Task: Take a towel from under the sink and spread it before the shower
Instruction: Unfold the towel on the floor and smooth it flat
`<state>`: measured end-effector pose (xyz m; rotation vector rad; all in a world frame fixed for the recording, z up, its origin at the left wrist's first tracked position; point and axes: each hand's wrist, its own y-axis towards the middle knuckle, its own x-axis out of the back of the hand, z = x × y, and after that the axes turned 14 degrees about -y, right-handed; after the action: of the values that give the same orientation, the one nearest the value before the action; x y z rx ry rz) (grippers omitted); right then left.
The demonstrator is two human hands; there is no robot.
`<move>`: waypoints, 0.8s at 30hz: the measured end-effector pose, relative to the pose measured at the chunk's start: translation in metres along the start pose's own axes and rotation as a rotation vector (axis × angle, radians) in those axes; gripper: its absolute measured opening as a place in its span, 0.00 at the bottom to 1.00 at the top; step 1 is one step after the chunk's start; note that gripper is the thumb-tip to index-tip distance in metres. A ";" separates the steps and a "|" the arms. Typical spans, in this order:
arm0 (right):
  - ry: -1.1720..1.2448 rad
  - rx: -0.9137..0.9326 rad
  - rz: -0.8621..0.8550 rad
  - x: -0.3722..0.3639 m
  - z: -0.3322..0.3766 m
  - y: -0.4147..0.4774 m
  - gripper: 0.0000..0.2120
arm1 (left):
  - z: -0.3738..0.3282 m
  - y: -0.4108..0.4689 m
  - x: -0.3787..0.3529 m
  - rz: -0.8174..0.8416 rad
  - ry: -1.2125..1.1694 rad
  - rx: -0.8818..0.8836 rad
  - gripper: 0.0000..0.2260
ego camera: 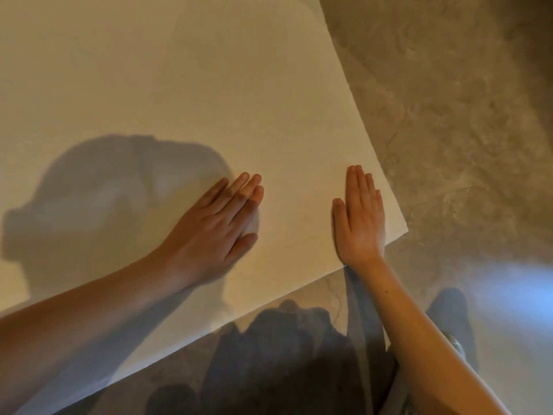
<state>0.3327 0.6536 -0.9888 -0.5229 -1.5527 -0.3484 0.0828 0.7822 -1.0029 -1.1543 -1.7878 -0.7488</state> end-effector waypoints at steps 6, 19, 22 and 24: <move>0.081 -0.219 -0.029 0.005 0.006 0.001 0.28 | -0.005 -0.001 0.009 0.009 -0.028 0.014 0.30; 0.047 0.275 -0.045 0.010 0.101 0.059 0.27 | 0.063 0.024 0.040 0.002 0.064 0.089 0.32; 0.033 0.188 -0.039 0.008 0.065 0.067 0.28 | 0.066 0.025 0.039 -0.015 0.048 0.080 0.32; 0.043 0.092 -0.029 0.007 0.041 0.069 0.29 | 0.067 0.025 0.038 -0.012 0.050 0.081 0.32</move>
<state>0.3342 0.7344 -0.9907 -0.4192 -1.5286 -0.3063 0.0756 0.8629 -0.9991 -1.0637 -1.7687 -0.6998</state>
